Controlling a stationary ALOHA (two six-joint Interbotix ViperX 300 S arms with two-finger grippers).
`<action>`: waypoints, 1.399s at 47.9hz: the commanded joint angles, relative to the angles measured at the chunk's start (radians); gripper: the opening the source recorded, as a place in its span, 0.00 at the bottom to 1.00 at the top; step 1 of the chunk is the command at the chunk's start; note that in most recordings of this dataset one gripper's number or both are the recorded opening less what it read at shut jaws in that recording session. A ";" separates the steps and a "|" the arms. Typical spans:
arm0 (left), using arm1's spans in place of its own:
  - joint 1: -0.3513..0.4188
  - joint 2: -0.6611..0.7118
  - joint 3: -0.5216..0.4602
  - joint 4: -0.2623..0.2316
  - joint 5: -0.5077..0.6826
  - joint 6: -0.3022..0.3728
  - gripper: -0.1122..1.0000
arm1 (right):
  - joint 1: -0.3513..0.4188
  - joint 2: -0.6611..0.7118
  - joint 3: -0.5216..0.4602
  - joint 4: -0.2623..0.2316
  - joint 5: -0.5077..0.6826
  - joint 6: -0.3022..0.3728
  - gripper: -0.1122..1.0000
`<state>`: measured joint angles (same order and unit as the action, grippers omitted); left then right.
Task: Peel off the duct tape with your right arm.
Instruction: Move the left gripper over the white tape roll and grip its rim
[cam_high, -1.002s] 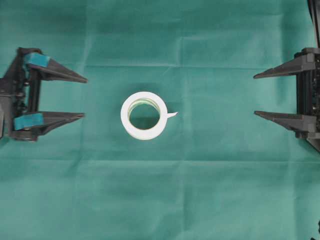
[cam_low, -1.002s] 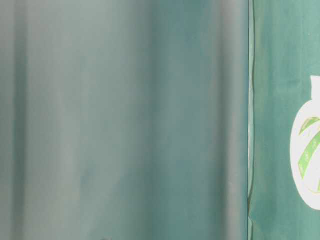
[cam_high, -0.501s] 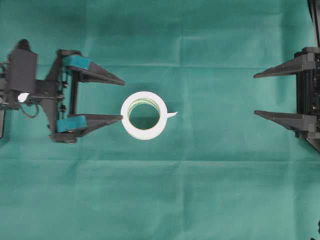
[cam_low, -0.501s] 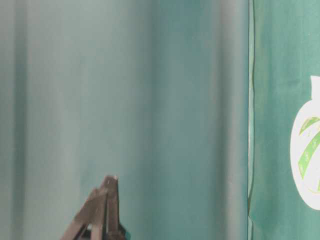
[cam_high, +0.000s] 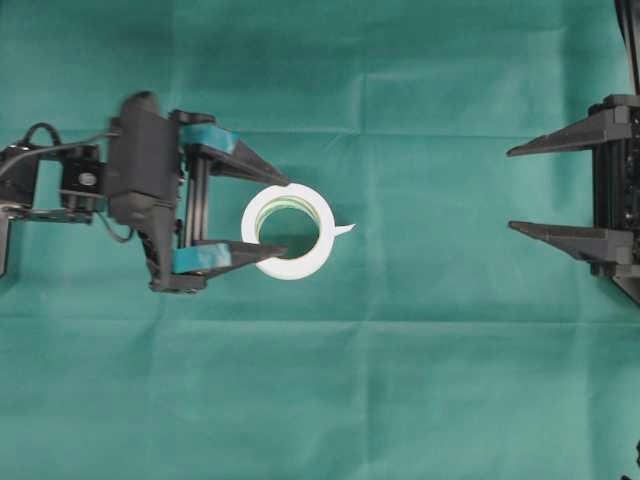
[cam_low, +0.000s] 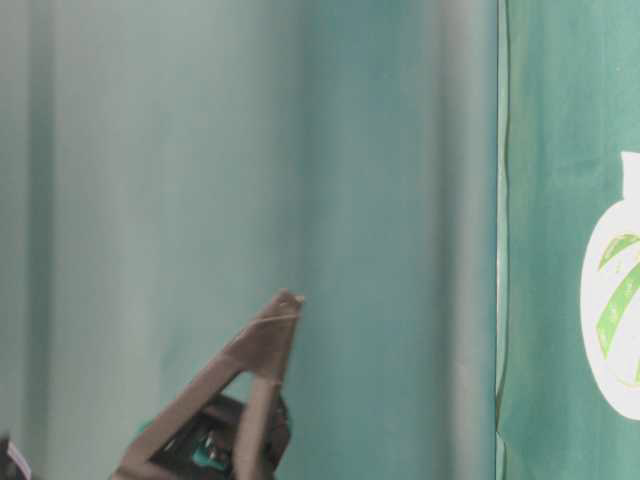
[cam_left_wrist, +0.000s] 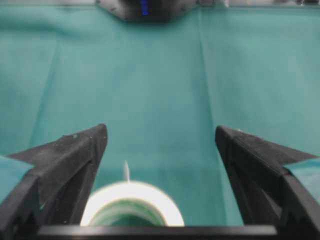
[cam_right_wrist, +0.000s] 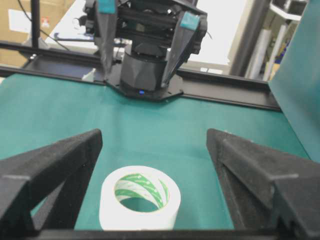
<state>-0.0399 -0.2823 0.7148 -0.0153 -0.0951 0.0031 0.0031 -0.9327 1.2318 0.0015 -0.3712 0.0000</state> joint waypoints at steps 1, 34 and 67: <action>-0.015 0.011 -0.080 -0.002 0.133 -0.002 0.97 | 0.002 0.006 -0.023 -0.002 -0.005 0.002 0.82; -0.020 0.192 -0.278 -0.002 0.548 0.006 0.97 | 0.002 0.008 -0.032 -0.003 -0.002 0.000 0.82; -0.020 0.419 -0.276 0.000 0.462 0.009 0.97 | 0.002 0.038 -0.023 -0.003 -0.009 0.000 0.82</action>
<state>-0.0583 0.1396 0.4587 -0.0153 0.3820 0.0107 0.0031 -0.9004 1.2257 0.0000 -0.3712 0.0000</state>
